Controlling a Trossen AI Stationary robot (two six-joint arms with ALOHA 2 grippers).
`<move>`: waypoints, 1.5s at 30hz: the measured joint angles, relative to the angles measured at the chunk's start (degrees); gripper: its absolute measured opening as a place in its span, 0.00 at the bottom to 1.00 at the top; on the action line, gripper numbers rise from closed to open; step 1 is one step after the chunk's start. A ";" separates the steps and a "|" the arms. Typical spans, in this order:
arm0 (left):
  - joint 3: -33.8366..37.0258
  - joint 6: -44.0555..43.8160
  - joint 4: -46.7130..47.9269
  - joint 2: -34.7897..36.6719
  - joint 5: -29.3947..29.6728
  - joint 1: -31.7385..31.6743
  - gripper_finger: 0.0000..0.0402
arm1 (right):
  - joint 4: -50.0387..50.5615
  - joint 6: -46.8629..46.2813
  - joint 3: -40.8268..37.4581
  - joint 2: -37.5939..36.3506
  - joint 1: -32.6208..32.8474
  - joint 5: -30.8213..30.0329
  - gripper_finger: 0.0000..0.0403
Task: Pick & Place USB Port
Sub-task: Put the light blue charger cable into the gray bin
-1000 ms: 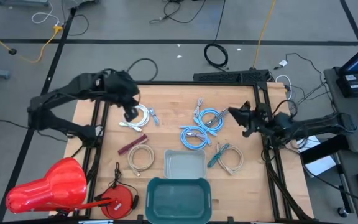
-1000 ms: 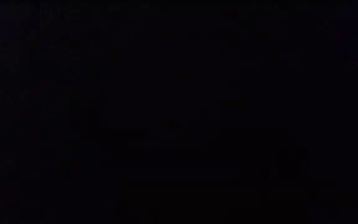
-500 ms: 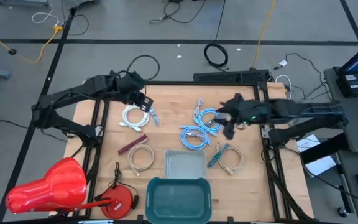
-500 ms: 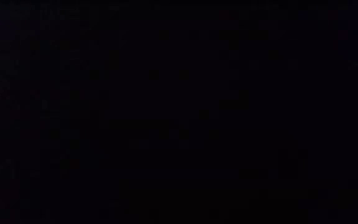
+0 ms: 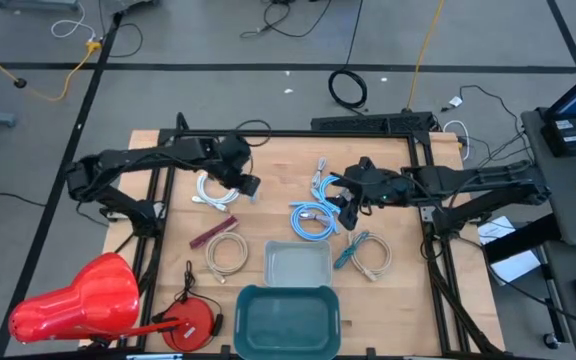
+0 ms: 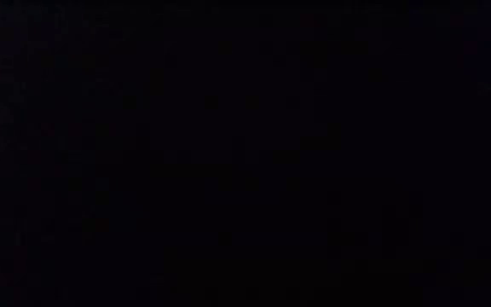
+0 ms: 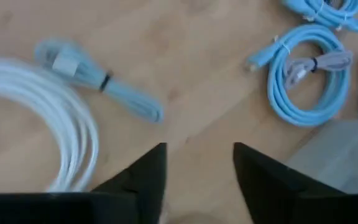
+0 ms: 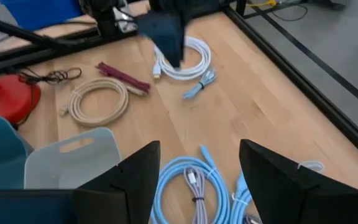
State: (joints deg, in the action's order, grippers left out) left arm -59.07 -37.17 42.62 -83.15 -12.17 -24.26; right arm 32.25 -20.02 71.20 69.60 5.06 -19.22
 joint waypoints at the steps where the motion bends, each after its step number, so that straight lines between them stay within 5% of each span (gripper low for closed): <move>1: -0.01 0.22 -0.40 -0.72 0.82 -0.01 0.54 | -0.47 -0.12 0.02 -0.06 -0.02 -0.03 0.53; 6: -0.07 -2.72 -1.12 -5.43 3.50 -0.10 0.60 | -2.06 -0.21 0.04 -0.50 -0.02 -0.11 0.52; 15: -0.04 -3.10 -4.81 -13.12 4.70 0.01 0.55 | -2.46 -0.29 0.04 -0.46 -0.02 -0.02 0.52; 31: -0.04 -3.80 -8.15 -14.06 4.33 -1.24 0.42 | -4.58 -0.11 0.04 -0.46 1.61 0.07 0.52; 45: -0.07 -3.45 -7.06 -18.99 3.45 -1.50 0.42 | -7.85 -0.10 0.04 -0.46 1.86 1.53 0.52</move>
State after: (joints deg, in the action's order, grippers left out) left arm -59.14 -40.63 35.55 -102.14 -8.71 -25.76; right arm 24.40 -20.12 71.24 69.14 6.92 -17.69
